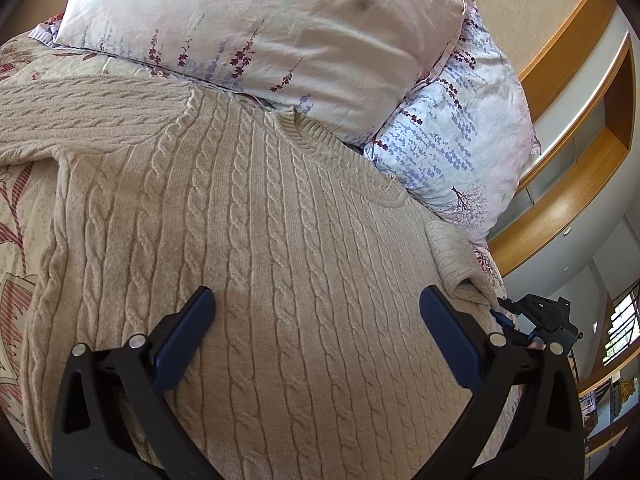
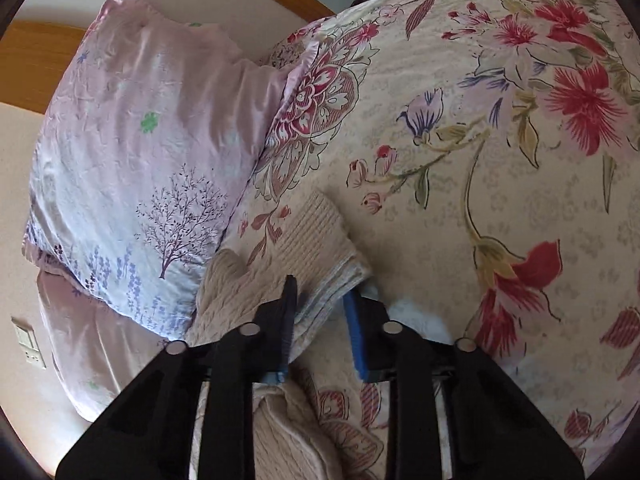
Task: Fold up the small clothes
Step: 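Fold the held sleeve across the sweater body with the right gripper, then release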
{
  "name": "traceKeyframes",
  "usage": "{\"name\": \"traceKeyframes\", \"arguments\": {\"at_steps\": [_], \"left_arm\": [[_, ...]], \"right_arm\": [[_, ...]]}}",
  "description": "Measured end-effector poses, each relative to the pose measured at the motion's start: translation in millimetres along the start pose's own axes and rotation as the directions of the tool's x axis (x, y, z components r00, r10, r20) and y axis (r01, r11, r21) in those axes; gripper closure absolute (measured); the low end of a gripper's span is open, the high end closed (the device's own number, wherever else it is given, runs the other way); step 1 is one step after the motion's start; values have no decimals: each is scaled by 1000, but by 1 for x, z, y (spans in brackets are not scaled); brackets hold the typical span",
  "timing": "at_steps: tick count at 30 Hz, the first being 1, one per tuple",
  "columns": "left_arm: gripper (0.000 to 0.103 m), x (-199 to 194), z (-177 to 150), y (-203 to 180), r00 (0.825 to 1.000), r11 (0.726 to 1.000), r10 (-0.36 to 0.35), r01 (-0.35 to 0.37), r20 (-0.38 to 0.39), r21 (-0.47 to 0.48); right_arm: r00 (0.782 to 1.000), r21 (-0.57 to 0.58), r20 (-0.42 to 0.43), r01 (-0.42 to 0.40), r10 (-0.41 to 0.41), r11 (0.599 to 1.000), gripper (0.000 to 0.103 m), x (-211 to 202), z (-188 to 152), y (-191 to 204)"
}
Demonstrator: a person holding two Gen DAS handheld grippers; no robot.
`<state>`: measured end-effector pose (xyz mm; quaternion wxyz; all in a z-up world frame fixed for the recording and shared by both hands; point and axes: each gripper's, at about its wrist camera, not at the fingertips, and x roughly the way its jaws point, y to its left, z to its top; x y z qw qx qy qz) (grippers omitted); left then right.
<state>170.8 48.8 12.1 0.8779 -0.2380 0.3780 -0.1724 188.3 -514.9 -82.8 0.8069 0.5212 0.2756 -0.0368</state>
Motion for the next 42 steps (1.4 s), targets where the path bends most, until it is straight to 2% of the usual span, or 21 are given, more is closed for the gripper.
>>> {"name": "traceKeyframes", "arguments": {"at_steps": [4,8,12,15,18,21,23,26,29,35,38,40,41,42], "left_arm": [[2,0,0,0,1000,1000,0,0,1,-1],[2,0,0,-1,1000,1000,3,-3,2,-2],[2,-2,1,1,1000,1000,-11,11,9,-10],[2,-9,0,6,998,998,-53,54,33,-32],[2,-26,1,12,997,997,-66,68,40,-34],[2,-52,4,19,994,1000,-27,28,105,-6],[2,-72,5,27,984,1000,11,-14,178,15],[2,-92,10,39,966,996,81,-88,245,17],[2,-101,14,51,957,991,128,-133,260,2],[2,-105,13,64,953,988,155,-153,259,-29],[2,-107,11,64,947,984,174,-176,269,-18],[2,-109,11,64,944,982,183,-187,273,-12],[2,-111,11,65,945,983,179,-184,274,-10],[2,-113,12,66,947,984,171,-176,271,-8]], "right_arm": [[999,-93,35,-33,37,995,93,-7,-4,17],[985,-217,34,-160,171,963,93,-22,-18,62],[951,-322,-95,-308,294,895,93,-13,-55,120],[916,-348,-233,-391,325,852,93,15,-96,157],[883,-358,-351,-435,313,826,94,46,-139,185],[871,-419,-421,-434,253,797,94,75,-180,208],[865,-445,-455,-426,211,788,94,92,-201,216],[862,-483,-477,-419,170,769,94,104,-225,225],[860,-516,-490,-418,143,748,94,111,-244,233],[850,-550,-515,-423,106,720,94,118,-279,247],[846,-579,-531,-404,49,708,93,126,-296,250],[831,-595,-556,-397,-2,699,89,132,-306,248],[819,-581,-574,-413,7,701,83,131,-305,246],[805,-562,-592,-431,21,706,69,129,-302,243]]}}
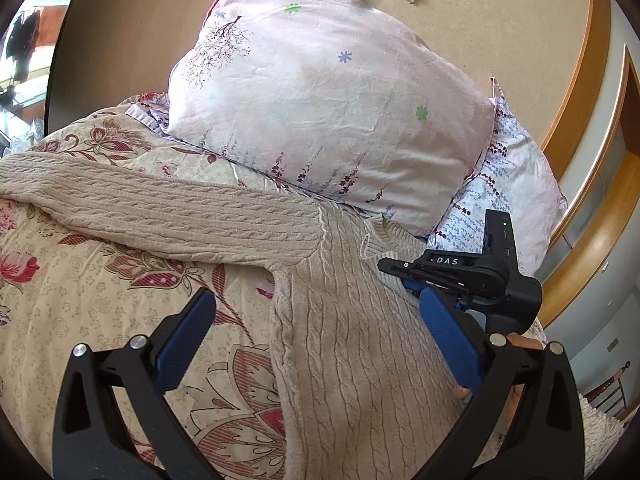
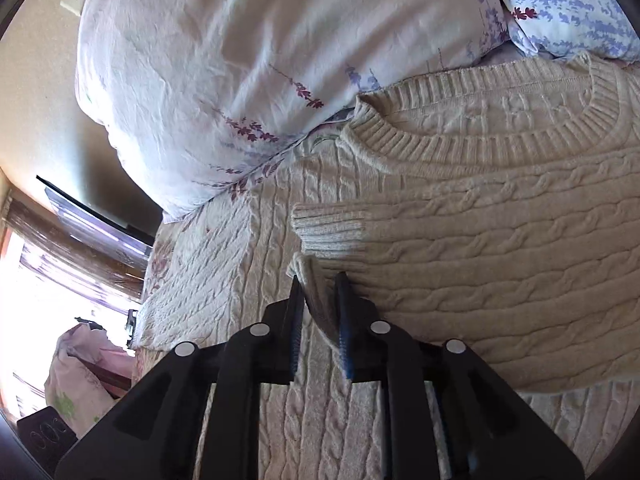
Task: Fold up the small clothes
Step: 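Fold the held sleeve across the sweater body with the right gripper, then release, then grasp the other sleeve cuff with the left gripper, then lift and fold the held sleeve across the body with the left gripper, release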
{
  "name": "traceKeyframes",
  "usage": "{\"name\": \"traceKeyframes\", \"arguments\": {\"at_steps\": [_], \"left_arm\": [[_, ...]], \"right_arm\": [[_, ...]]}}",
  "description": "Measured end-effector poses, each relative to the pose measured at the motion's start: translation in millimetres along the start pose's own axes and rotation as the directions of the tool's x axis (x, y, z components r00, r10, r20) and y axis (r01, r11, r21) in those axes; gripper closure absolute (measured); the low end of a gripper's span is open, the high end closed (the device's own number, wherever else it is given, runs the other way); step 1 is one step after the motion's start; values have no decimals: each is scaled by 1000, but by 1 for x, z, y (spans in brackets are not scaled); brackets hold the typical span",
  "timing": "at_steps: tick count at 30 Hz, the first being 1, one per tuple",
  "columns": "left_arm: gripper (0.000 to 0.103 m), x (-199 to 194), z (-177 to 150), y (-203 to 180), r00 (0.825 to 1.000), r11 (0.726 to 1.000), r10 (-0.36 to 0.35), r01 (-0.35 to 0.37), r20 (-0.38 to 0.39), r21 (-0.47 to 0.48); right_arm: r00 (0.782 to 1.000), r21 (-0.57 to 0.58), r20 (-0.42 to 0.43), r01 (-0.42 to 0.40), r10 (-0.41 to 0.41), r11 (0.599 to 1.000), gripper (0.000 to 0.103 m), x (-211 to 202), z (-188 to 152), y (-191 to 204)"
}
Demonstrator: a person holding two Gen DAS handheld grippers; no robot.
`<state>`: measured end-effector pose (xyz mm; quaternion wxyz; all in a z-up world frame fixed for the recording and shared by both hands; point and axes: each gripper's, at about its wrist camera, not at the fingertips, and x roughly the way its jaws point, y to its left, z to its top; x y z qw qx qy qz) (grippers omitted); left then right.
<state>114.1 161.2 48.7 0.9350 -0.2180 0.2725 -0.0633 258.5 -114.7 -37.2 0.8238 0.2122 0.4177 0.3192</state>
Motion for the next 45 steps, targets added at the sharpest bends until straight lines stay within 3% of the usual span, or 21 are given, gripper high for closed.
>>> {"name": "traceKeyframes", "arguments": {"at_steps": [1,2,3,7,10,14,18,23,26,27,29,35,37,41,43,45], "left_arm": [[2,-1,1,2,1000,1000,-12,12,-5,3],[2,-3,2,4,1000,1000,-21,21,-5,8],[2,-5,3,5,1000,1000,-19,19,1,16],[2,-10,8,16,999,999,35,-35,24,20],[2,-8,12,31,998,997,62,-62,6,-43],[2,-5,18,61,997,986,49,-57,-54,-158],[2,-10,25,93,998,959,39,-54,-56,-280],[3,-7,36,131,997,894,56,-71,-46,-442],[15,4,38,145,996,858,44,-78,-77,-508],[24,8,37,149,995,837,39,-81,-89,-541],[30,15,34,160,995,784,20,-76,-98,-616],[48,17,39,179,995,694,66,-103,-80,-713],[59,18,40,186,994,664,75,-108,-77,-740],[77,20,42,196,991,646,110,-132,-80,-752],[92,22,42,199,988,641,129,-151,-89,-752],[94,24,42,200,987,636,131,-154,-90,-756]], "right_arm": [[999,15,-11,-37,37,999,60,-5,-1,0],[998,29,-8,-69,69,997,44,-11,-2,0],[997,31,8,-79,78,996,36,-21,-3,-1],[997,-3,73,-17,17,1000,35,-53,-6,-8],[999,42,19,36,-37,998,34,-49,-7,-29],[1000,55,16,-6,5,998,33,-57,-9,-32],[996,71,7,-94,94,993,26,-78,-21,-32],[987,-5,51,-153,153,988,17,-121,-44,-30],[985,-38,94,-144,147,989,15,-145,-55,-35],[984,-41,107,-142,146,989,14,-152,-58,-37],[981,-38,132,-138,142,990,14,-161,-62,-43],[973,-26,189,-128,131,991,14,-182,-72,-61],[971,-21,197,-131,132,991,14,-188,-76,-67],[966,-3,227,-128,126,992,14,-199,-83,-78],[963,9,240,-128,122,992,14,-204,-85,-85],[962,16,249,-121,113,993,14,-210,-89,-91]]}}
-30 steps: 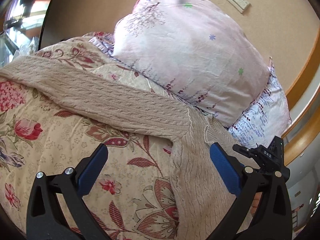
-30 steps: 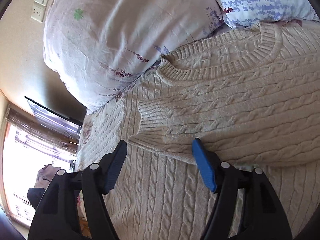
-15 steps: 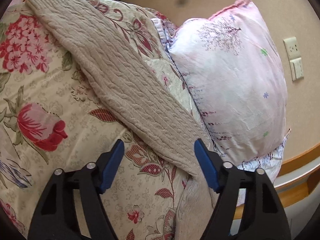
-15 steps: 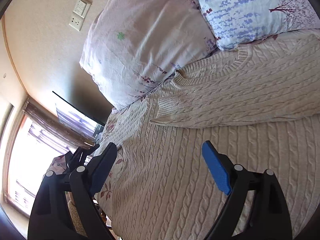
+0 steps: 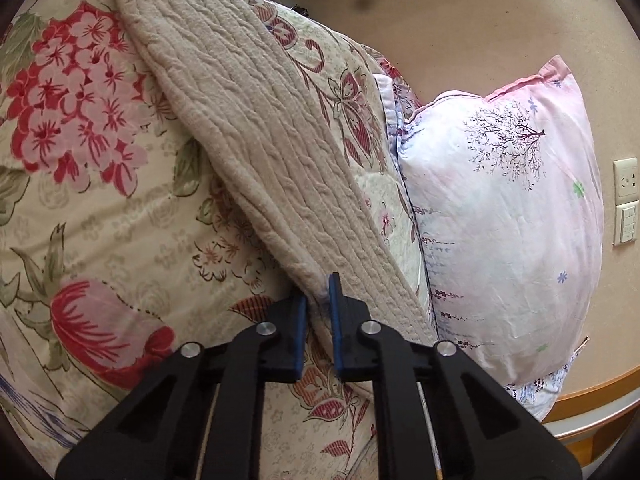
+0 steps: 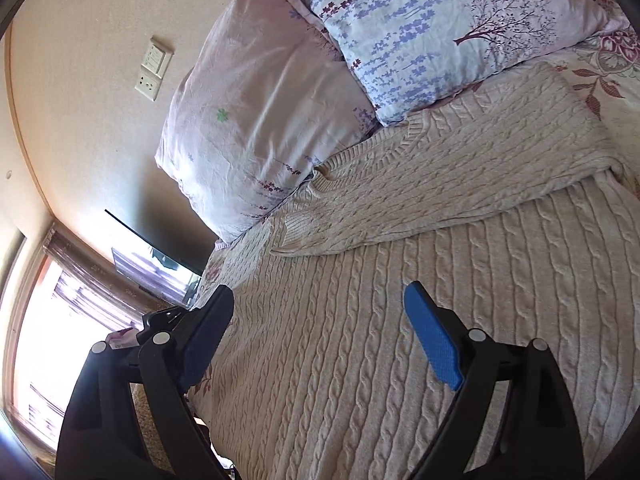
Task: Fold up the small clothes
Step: 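Lift and fold the held sleeve across the body with the left gripper, release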
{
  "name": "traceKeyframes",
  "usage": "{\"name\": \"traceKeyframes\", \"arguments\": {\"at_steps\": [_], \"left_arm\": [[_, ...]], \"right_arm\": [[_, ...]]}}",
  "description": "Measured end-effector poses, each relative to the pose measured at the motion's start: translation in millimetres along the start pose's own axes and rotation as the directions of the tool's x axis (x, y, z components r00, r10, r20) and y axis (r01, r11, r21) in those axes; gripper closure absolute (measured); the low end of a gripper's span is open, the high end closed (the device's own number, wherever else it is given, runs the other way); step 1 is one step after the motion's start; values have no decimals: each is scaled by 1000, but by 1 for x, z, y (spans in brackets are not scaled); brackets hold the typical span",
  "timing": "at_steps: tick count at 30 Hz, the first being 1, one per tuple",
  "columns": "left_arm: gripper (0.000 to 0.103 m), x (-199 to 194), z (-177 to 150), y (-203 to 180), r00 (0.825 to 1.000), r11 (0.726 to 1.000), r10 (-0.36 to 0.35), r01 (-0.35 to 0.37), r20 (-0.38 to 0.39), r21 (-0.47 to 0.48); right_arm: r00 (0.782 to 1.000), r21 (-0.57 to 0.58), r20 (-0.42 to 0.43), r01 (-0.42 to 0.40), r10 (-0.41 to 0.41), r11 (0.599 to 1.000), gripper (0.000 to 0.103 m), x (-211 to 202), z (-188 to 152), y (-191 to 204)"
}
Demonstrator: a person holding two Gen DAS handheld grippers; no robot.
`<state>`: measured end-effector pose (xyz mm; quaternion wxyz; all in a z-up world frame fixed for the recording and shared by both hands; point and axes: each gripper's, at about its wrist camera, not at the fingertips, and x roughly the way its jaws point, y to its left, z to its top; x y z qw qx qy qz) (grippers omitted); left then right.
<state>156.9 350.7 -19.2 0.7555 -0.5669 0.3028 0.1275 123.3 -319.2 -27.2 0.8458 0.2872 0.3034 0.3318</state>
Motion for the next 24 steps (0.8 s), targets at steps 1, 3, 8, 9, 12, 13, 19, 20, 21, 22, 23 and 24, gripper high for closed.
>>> {"name": "traceKeyframes", "arguments": {"at_steps": [1,3,8,9,12,13,19,20,21,22,23,24], "left_arm": [[95,-1,0,-2,1000,1000,0,-1,4,4],[95,-5,-3,-13,1000,999,-10,10,23,36],[96,-15,-20,-66,990,979,-142,140,1,146],[96,-15,-28,-81,984,969,-175,175,-15,176],[96,-7,-61,-125,958,922,-270,285,-93,263],[96,-2,-75,-138,946,904,-298,322,-128,282],[96,58,-175,-173,885,845,-292,417,-362,336],[96,71,-191,-170,878,852,-263,405,-400,330],[96,85,-205,-165,872,866,-225,383,-435,320],[95,97,-216,-159,866,882,-191,358,-462,307],[95,107,-223,-152,861,897,-162,333,-482,292],[95,114,-227,-146,856,910,-145,312,-496,273]], "right_arm": [[1000,1,5,6,-6,1000,14,-4,-1,-2],[1000,0,19,19,-19,1000,14,-11,-2,-7],[997,8,62,40,-40,999,12,-30,-5,-18],[997,12,71,42,-43,999,12,-34,-5,-21],[994,20,92,52,-53,998,12,-43,-7,-26],[994,23,98,56,-58,998,12,-45,-7,-28],[991,36,111,67,-71,997,12,-54,-11,-33],[991,39,112,69,-73,997,12,-55,-11,-34],[991,43,113,71,-75,997,12,-56,-11,-36],[990,47,113,74,-79,996,12,-57,-11,-37],[990,51,112,76,-81,996,12,-57,-12,-39],[990,55,110,77,-82,996,12,-57,-12,-40]]}}
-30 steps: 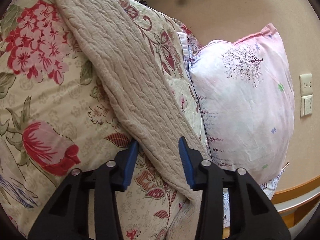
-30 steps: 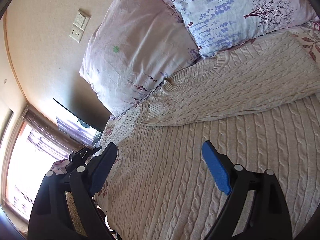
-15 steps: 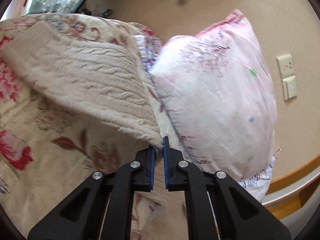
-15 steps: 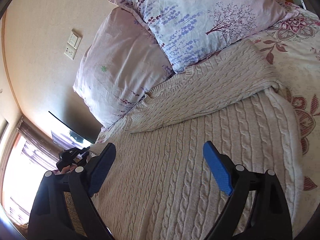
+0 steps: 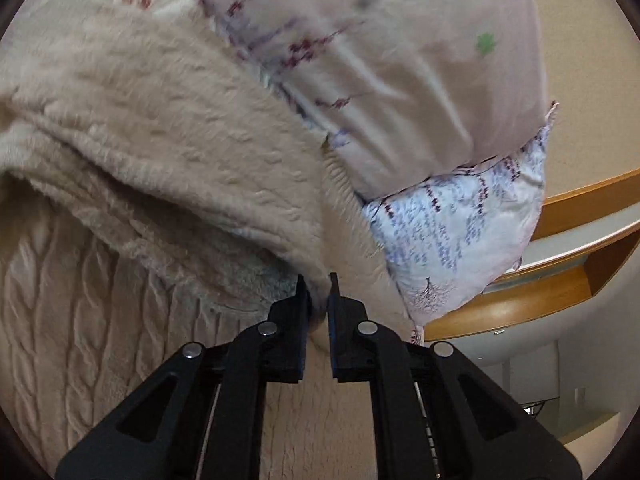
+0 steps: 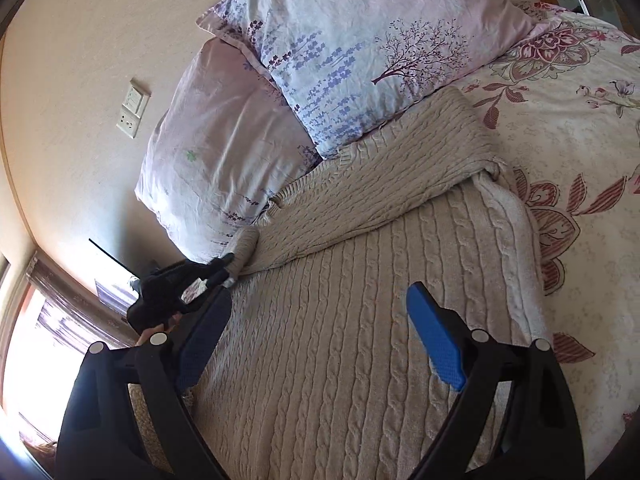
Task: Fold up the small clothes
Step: 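Lift and fold the held sleeve across the body with the left gripper, release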
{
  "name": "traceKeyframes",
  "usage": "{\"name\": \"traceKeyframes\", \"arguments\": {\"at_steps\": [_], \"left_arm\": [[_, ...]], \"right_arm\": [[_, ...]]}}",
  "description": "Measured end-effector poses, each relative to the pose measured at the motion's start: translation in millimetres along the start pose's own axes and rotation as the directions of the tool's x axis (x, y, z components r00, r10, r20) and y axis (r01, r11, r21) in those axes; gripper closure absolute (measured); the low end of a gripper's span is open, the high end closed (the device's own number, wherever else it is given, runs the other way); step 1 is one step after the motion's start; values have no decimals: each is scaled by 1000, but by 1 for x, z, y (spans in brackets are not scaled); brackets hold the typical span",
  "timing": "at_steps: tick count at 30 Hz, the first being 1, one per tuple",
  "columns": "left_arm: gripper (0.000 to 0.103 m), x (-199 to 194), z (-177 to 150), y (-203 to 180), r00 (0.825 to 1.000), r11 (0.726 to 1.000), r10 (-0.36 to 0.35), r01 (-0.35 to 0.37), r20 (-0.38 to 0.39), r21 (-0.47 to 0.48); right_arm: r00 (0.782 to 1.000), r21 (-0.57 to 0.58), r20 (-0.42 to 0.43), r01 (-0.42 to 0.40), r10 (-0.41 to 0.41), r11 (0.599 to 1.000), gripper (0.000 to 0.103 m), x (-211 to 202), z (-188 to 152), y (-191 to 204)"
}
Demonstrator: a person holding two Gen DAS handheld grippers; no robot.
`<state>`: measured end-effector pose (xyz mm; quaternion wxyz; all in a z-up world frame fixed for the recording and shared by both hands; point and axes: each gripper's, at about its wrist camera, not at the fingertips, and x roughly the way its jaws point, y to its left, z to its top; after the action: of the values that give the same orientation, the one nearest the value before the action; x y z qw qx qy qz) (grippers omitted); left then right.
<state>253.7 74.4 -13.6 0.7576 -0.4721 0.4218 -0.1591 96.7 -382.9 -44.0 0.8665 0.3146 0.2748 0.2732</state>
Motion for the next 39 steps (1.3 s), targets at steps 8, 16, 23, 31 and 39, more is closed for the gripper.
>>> {"name": "traceKeyframes", "arguments": {"at_steps": [8,16,23,31,39], "left_arm": [[60,-57,26,23,989,993,19,-2,145,-114],[69,-112,57,67,951,961,107,-25,290,-274],[97,-102,64,20,948,991,7,36,318,-128],[97,-12,8,-109,978,955,-185,157,92,250],[69,105,-87,-144,955,866,82,72,-283,495]], "right_arm": [[1000,-3,-10,-12,12,1000,12,6,-1,0],[999,-6,-19,-28,28,1000,12,10,-6,0],[1000,2,12,-29,29,1000,12,-3,-4,-11],[997,7,71,-1,1,1000,12,-24,-1,-24],[995,71,96,16,-23,997,12,-34,8,-42]]}}
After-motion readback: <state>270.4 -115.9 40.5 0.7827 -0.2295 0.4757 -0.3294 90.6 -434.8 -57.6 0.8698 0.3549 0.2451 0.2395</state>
